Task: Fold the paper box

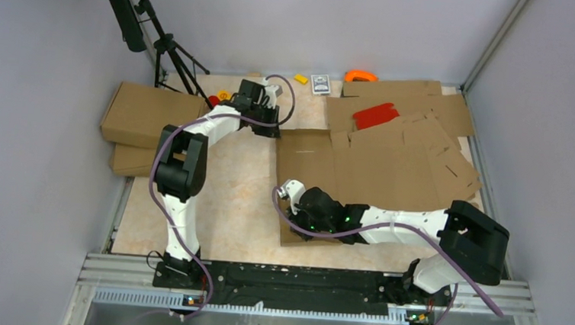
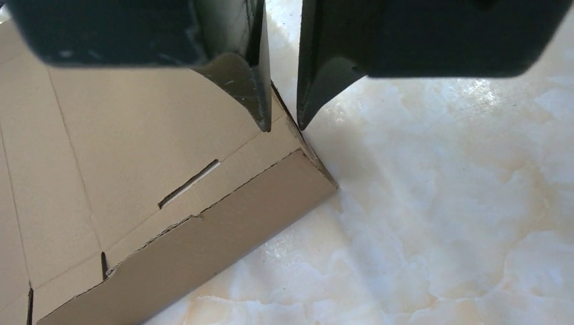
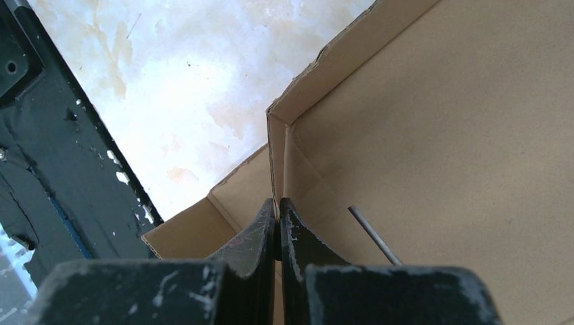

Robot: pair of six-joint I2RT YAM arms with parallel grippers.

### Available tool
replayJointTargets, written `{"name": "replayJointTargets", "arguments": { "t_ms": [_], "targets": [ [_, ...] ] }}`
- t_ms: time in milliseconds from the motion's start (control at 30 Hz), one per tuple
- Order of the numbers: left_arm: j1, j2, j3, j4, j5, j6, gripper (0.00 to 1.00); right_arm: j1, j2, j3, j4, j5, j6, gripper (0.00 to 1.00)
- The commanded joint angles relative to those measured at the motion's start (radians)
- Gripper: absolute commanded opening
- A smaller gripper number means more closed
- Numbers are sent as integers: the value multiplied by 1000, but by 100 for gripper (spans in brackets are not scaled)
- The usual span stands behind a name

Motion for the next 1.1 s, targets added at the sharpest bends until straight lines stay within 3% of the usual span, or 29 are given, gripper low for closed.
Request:
{"name": "replayJointTargets", "arguments": {
  "t_ms": [0,200,333,767,900,1067],
  "targets": [
    [-2,-7,-6,25,39,43,17,-21,8,31,7,4,-1,0],
    [-32,-64,-73,45,26,89,11,-46,6,34,4,55,24,4],
    [-77,-83,-90,11,-67,145,7,-58,0,39,11,51,32,4],
    [-206,-112,-107,-35,-275,266,6,-58,-7,46,4,58,21,2],
    [-209,-100,-91,-46,-264,267,12,-59,-28,33,11,71,24,11],
    [-210,-104,-89,-48,-233,277,24,-73,-47,31,8,69,29,30]
  ]
}}
